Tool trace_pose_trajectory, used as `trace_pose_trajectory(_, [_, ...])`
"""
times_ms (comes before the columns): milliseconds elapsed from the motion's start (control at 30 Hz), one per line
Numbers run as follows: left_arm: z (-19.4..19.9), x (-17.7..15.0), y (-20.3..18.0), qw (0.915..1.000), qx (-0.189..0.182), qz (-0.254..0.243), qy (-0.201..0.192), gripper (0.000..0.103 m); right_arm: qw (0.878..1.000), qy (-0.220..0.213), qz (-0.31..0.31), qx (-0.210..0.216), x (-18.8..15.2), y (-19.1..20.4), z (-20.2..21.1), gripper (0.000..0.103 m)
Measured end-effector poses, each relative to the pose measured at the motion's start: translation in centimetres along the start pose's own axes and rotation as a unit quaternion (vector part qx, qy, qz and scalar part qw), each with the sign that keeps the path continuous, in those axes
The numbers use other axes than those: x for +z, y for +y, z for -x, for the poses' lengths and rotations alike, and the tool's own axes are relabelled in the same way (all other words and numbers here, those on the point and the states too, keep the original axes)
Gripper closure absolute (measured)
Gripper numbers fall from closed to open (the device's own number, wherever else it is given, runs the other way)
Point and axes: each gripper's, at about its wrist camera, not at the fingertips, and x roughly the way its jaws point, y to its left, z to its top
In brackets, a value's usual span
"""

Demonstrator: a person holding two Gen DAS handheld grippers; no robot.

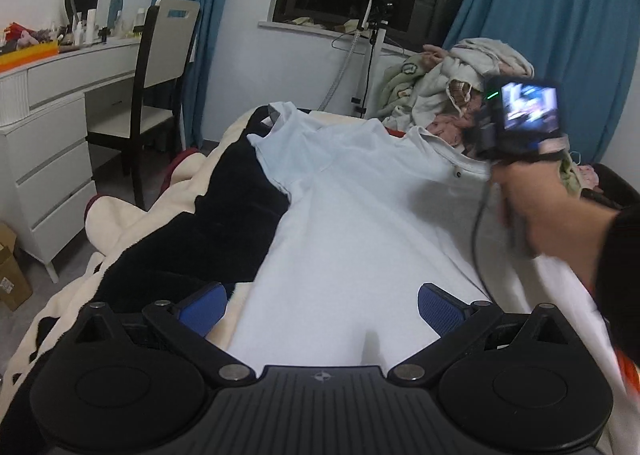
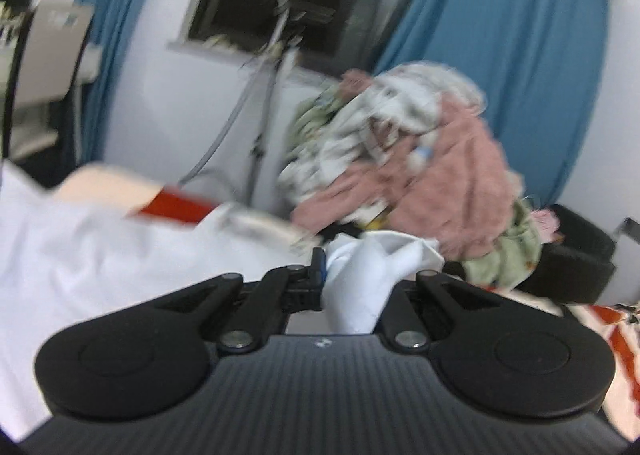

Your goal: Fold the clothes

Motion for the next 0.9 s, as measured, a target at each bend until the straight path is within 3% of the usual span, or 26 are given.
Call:
trace_pose_trajectory(200, [-3.0, 0.0, 1.6, 0.9991, -0.004, 0.039, 0.017, 0.0, 0.998, 0.042, -0.024, 0.041, -1.9, 1.9, -2.6, 0.091])
trace_pose_trajectory(233, [-3.2, 0.0, 1.6, 0.999, -0.005, 0.042, 0.018, 0.0, 0.997, 0.045, -0.034, 0.053, -1.6, 1.5, -2.3, 0.084])
trace_pose_trajectory(300, [-3.6, -0.1, 1.3, 0.999, -0.002, 0.039, 0.021, 0.0, 0.994, 0.05, -0.052, 0.077, -1.2, 0.9, -1.7, 0.036])
trace_pose_trajectory(367, [-3.5, -0.2, 0.7, 0.9994, -0.007, 0.028, 0.021, 0.0, 0.991, 0.052, -0.07, 0.103, -0.8, 0.4, -0.7, 0.026])
trace_pose_trajectory(633, [-1.7, -0.4, -1.3, 0.9999, -0.015, 0.005, 0.004, 0.0, 0.975, 0.026, -0.121, 0.184, -0.6, -4.8, 12.4, 0.026])
trace_pose_trajectory(767, [-0.2, -0.8, -2.4, 0.9994, -0.033, 0.008, 0.011, 0.0, 0.97, 0.02, -0.148, 0.192, -2.5, -9.1, 20.1, 0.026])
trace_pose_trajectory(900, [2.0, -1.7, -3.8, 0.9977, -0.063, 0.009, 0.023, 0.001, 0.965, 0.031, -0.196, 0.171, -6.5, -13.6, 26.7, 0.026])
